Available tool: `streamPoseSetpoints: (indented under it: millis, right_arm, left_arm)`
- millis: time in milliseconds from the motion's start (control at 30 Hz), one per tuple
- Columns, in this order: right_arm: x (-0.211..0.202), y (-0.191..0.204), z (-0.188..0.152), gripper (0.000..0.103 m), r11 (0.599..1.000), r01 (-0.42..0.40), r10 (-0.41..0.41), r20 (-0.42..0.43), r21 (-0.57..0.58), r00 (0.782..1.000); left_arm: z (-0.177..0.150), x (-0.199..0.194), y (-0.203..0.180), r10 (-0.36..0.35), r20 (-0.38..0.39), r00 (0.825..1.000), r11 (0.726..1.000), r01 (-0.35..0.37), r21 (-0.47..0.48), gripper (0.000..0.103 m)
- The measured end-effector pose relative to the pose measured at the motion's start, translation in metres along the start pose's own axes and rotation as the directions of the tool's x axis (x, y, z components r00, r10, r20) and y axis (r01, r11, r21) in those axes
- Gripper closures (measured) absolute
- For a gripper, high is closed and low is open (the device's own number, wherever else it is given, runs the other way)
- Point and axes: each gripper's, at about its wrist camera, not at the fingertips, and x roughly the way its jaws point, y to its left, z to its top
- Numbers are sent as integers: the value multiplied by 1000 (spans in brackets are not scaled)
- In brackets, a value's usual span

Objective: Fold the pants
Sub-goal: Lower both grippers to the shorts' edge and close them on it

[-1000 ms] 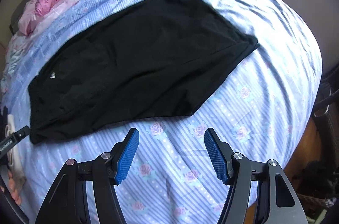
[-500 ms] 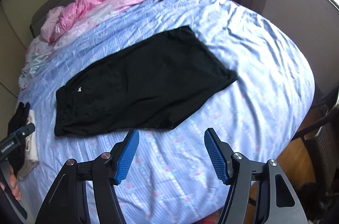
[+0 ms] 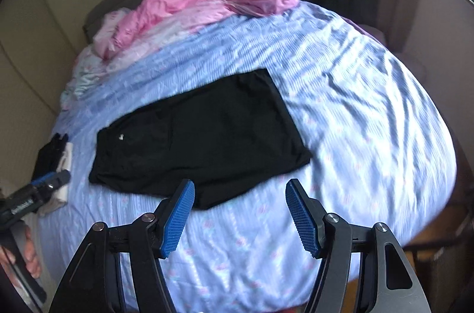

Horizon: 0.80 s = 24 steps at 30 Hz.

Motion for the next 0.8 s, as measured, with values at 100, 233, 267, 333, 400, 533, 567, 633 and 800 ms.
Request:
streamPoseSetpoints:
  millis: [100, 233, 267, 333, 400, 533, 567, 633, 800]
  right_arm:
    - [6, -25, 18, 38, 998, -33, 33, -7, -50, 999]
    - [14, -51, 40, 38, 992, -73, 71, -21, -98, 997]
    - [17, -56, 45, 38, 991, -85, 83, -26, -107, 996]
    - [27, -64, 54, 38, 986, -111, 107, -41, -123, 993]
    - [41, -70, 63, 38, 981, -139, 133, -54, -137, 990]
    - [82, -81, 82, 38, 974, -194, 182, -107, -118, 977]
    - [93, -83, 87, 38, 972, -210, 197, -119, -107, 973]
    - [116, -87, 96, 38, 970, -226, 212, -144, -86, 967]
    - [168, -92, 109, 38, 970, -231, 212, -212, -72, 954]
  left_arm:
    - [5, 8, -39, 25, 15, 1000, 1000, -25, -10, 34]
    - [14, 20, -83, 24, 11, 1000, 1000, -24, -8, 34]
    - [17, 24, -95, 24, 5, 1000, 1000, -24, 4, 34]
    - [23, 33, -113, 26, -4, 1000, 999, -26, 31, 34]
    - [31, 45, -130, 29, -18, 999, 998, -27, 58, 34]
    - [46, 69, -148, 42, -45, 998, 996, -38, 87, 34]
    - [50, 76, -151, 49, -49, 998, 995, -45, 91, 34]
    - [57, 89, -153, 65, -60, 996, 994, -59, 93, 34]
    - [72, 129, -153, 100, -110, 989, 992, -91, 89, 34]
